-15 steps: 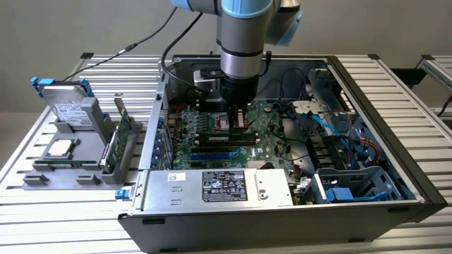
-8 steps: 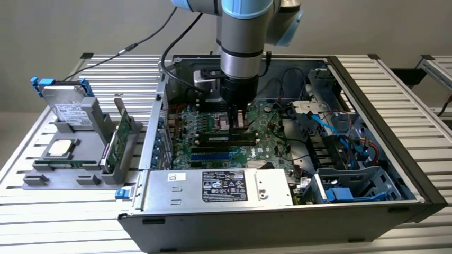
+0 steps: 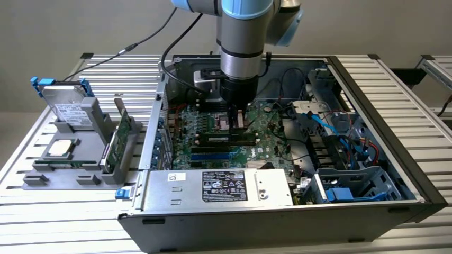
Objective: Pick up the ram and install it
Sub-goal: 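Insert the ram into the slot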
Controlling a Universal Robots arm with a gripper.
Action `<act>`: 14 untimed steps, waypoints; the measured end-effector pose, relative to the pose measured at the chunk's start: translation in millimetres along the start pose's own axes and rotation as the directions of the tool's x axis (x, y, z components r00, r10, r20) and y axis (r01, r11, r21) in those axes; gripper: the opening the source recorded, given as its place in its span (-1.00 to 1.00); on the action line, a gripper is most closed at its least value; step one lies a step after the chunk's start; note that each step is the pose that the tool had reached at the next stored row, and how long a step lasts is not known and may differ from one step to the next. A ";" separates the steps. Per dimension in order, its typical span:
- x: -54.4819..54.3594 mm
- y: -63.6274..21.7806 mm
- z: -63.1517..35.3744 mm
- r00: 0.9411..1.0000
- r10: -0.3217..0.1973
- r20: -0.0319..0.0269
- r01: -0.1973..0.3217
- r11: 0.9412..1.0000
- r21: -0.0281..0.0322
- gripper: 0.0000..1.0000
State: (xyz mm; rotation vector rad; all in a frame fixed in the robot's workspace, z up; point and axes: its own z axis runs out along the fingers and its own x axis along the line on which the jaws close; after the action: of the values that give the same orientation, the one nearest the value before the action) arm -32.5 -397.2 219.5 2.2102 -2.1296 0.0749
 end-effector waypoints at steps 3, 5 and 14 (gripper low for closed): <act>0.0 0.0 0.0 1.000 0.000 0.000 0.000 1.000 0.000 -0.44; 0.0 0.0 -0.4 1.000 0.000 0.000 0.000 1.000 0.000 -0.33; 1.9 1.0 -22.4 1.000 0.000 0.000 0.001 1.000 -0.008 -0.09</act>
State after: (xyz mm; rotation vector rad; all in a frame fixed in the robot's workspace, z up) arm -33.1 -397.2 241.9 2.2063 -2.1256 0.0654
